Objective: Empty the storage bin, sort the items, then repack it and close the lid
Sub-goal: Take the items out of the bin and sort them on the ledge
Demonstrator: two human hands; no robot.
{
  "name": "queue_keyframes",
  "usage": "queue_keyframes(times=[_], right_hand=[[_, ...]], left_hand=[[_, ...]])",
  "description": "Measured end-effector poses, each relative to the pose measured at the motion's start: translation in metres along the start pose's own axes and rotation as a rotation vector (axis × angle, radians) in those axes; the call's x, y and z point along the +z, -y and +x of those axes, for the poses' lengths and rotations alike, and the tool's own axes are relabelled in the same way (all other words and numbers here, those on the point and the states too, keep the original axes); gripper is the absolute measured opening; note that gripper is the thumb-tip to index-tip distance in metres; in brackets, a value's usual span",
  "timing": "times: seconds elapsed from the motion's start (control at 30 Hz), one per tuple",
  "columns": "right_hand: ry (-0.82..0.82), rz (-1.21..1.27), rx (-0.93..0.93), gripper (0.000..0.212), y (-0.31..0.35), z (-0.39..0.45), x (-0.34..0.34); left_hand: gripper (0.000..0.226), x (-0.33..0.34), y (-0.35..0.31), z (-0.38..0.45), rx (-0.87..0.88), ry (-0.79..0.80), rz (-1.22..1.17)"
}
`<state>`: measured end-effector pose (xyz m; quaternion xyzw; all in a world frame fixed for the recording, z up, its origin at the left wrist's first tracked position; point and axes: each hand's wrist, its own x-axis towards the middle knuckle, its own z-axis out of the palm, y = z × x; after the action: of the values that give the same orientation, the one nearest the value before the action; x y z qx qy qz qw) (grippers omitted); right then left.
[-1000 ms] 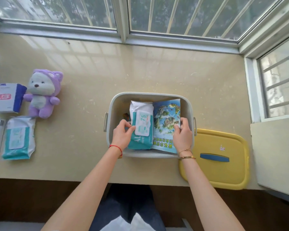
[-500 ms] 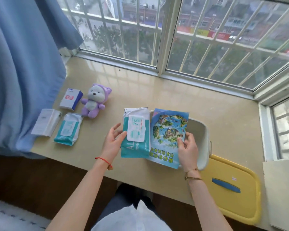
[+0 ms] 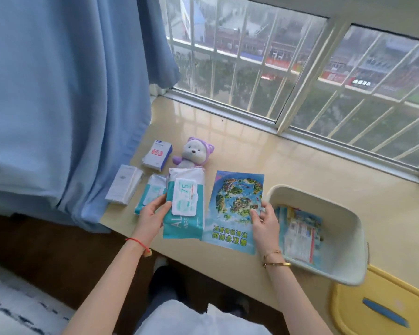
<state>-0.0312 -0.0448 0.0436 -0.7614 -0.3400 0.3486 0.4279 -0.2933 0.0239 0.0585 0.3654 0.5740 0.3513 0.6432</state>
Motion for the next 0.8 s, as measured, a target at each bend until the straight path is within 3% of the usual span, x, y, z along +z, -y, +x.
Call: queue_keyframes(times=[0.37,0.8], right_hand=[[-0.022,-0.091,0.231,0.016,0.002,0.014,0.166],[-0.034,-0.286,0.443,0.016,-0.080,0.067,0.246]], left_hand=[[0.038,-0.146,-0.006,0.106,-0.138,0.089,0.200],[0.039,-0.154,0.067,0.199,-0.287,0.089,0.288]])
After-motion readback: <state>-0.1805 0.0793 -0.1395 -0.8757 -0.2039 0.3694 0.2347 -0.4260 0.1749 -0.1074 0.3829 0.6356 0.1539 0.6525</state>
